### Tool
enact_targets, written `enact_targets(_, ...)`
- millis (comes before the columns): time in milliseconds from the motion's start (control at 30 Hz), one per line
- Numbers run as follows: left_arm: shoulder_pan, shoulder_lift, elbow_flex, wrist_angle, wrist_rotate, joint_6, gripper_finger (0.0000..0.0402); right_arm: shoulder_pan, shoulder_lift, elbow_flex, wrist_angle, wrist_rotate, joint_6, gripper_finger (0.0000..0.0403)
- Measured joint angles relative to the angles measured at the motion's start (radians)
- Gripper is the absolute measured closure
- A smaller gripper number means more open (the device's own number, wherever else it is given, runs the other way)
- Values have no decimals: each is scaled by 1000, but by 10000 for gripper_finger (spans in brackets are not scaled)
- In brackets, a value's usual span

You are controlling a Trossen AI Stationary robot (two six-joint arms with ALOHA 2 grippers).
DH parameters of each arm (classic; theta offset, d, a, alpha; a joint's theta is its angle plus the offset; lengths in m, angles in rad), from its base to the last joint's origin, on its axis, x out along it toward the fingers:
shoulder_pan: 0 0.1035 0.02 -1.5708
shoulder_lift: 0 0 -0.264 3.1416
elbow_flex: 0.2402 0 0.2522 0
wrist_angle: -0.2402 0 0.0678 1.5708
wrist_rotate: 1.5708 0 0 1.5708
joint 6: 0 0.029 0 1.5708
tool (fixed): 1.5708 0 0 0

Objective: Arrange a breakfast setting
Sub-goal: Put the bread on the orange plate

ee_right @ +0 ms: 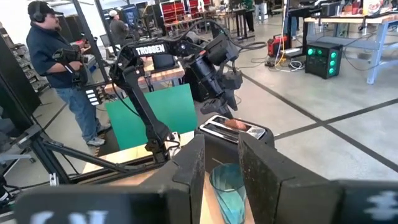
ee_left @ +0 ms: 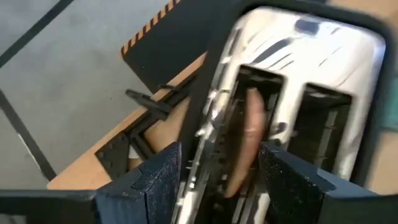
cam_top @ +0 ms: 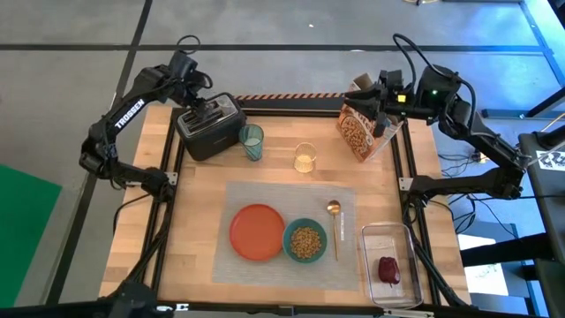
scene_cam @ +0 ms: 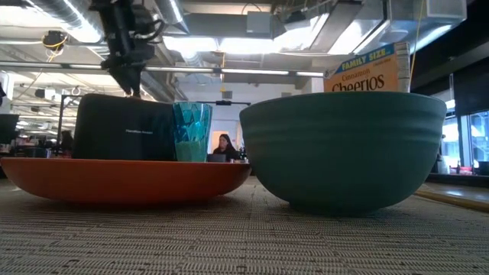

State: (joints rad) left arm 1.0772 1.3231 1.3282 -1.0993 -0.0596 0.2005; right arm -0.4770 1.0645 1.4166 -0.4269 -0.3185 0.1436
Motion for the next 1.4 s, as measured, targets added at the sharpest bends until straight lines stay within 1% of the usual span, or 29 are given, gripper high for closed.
enact_targets(167,19,0,-45,10,24,20,192,0,0,0,4,2,0,315)
enact_targets(333,20,0,-78,14,20,20,213,0,0,0,5,2,0,315)
enact_targets(767,20,-1,-95,41,12,20,317,0,0,0,6,20,-1,315)
enact_targets(867,20,-1,-95,42,13,-4,343,0,0,0,6,20,-1,315)
enact_targets(1000,19,-3,-94,25,32,-16,373,0,0,0,11,19,-1,315)
enact_targets(1167,6,-17,-54,12,35,-40,396,0,0,0,15,19,-1,315)
enact_targets(1400,-1,-27,61,-33,32,-40,391,0,0,0,15,19,0,315)
